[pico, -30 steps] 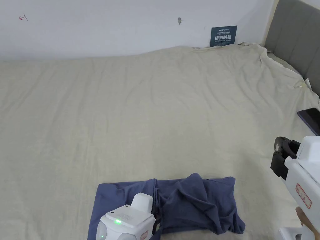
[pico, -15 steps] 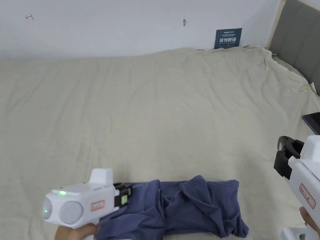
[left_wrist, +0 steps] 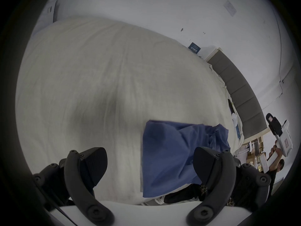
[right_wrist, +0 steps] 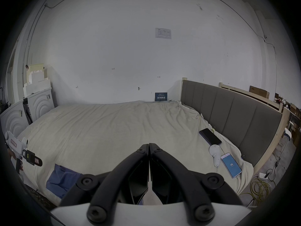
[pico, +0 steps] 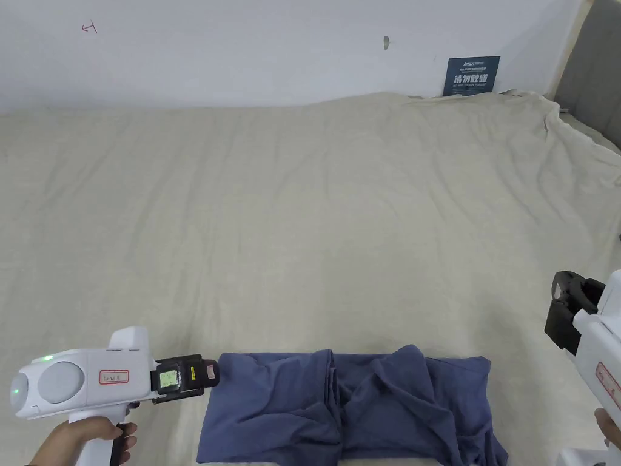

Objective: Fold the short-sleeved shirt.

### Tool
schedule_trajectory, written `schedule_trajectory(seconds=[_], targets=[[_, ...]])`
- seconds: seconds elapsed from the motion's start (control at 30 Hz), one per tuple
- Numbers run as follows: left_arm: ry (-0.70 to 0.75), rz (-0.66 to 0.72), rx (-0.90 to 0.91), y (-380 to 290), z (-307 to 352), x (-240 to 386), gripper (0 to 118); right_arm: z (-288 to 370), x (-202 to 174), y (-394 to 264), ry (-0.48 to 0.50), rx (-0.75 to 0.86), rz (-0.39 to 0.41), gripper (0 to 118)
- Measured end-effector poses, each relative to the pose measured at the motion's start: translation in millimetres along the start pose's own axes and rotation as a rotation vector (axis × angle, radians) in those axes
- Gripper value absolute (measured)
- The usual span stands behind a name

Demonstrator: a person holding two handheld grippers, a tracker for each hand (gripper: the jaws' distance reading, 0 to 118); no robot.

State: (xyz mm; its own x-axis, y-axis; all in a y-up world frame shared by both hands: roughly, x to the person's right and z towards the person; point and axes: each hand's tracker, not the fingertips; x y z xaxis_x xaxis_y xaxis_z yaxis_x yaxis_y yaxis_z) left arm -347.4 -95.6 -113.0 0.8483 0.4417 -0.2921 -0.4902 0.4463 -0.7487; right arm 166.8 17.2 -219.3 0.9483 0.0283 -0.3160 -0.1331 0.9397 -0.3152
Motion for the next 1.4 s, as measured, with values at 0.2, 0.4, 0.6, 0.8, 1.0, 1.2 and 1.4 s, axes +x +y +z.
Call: schedule_trajectory(seconds=[0.2, 0.4, 0.6, 0.8, 1.0, 1.2, 1.4], targets=[[0.030, -0.017, -0.062, -11.4, -34.7, -14.4, 98, -0.6, -0.6, -2.4, -0.003, -0.013, 0.003, 0], [0.041, -0.058, -0.095, -18.8, -52.2, -3.5, 80, 0.1, 1.3, -4.3, -0.012, -0.020, 0.003, 0], [-0.013, -0.074, -0.085, -19.6, -58.4, 9.8, 33, 0.4, 2.8, -4.9, -0.017, -0.026, 0.001, 0], [0.026, -0.083, -0.087, -17.3, -62.2, 20.5, 11, 0.4, 2.4, -3.3, -0.014, -0.025, 0.001, 0], [0.019, -0.048, -0.036, -12.3, -25.6, 25.1, 8, -0.7, 1.4, 0.7, -0.005, -0.019, 0.005, 0], [0.085, 0.029, 0.044, -8.4, 12.6, -1.8, 7, -0.6, 0.1, 5.2, 0.003, -0.005, 0.008, 0], [0.161, 0.113, 0.087, -2.3, 55.3, -40.6, 7, -3.1, -2.2, 5.0, 0.023, 0.003, 0.008, 0]])
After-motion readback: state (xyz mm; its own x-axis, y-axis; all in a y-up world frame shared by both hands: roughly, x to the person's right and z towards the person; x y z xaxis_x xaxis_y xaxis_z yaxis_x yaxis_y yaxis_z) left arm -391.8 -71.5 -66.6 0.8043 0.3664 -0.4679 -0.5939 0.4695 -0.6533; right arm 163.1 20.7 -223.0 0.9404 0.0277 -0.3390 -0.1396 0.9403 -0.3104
